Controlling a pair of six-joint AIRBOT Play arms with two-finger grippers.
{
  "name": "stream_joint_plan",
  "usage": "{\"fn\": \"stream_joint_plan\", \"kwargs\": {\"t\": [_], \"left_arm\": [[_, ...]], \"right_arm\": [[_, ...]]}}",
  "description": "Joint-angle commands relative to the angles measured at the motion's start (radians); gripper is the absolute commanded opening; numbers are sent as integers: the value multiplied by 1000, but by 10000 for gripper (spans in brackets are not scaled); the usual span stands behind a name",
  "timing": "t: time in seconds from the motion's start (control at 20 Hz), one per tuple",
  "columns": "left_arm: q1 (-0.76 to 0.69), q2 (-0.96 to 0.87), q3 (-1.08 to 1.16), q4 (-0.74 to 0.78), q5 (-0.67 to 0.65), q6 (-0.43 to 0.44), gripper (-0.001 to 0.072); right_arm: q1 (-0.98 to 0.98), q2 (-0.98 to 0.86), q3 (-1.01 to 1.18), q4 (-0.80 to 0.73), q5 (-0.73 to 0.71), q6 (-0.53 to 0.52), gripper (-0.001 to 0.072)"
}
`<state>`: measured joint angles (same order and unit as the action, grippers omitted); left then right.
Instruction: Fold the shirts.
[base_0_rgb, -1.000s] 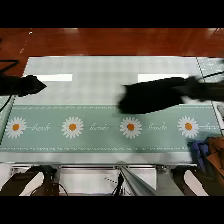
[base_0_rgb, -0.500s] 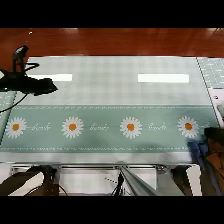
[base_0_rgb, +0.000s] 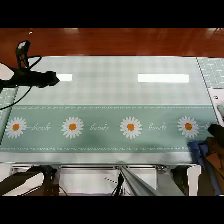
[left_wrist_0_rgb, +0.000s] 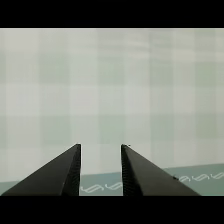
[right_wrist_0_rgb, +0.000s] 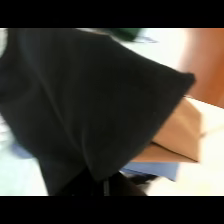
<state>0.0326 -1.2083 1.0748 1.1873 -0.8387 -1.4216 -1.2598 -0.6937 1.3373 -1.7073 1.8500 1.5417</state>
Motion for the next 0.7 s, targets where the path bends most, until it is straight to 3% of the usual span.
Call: {"fn": "stream_joint_plan", "kwargs": {"t": [0.0,0.1,0.3,0.5,0.65], "left_arm": [[0,-4,1,21,127,0,316],[0,-4,1,47,158,0,316],[13,-12,1,55,158,0,316],[40,-12,2,55,156,0,315],[44,-8,10,55,135,0,316]], "right_arm": [[-4,28,0,-161,6,-44,20],[-4,37,1,-180,6,-70,22],[-4,53,1,-224,6,-103,255],[-4,78,1,-302,-3,-109,270],[-3,79,1,-243,-82,-109,269]]}}
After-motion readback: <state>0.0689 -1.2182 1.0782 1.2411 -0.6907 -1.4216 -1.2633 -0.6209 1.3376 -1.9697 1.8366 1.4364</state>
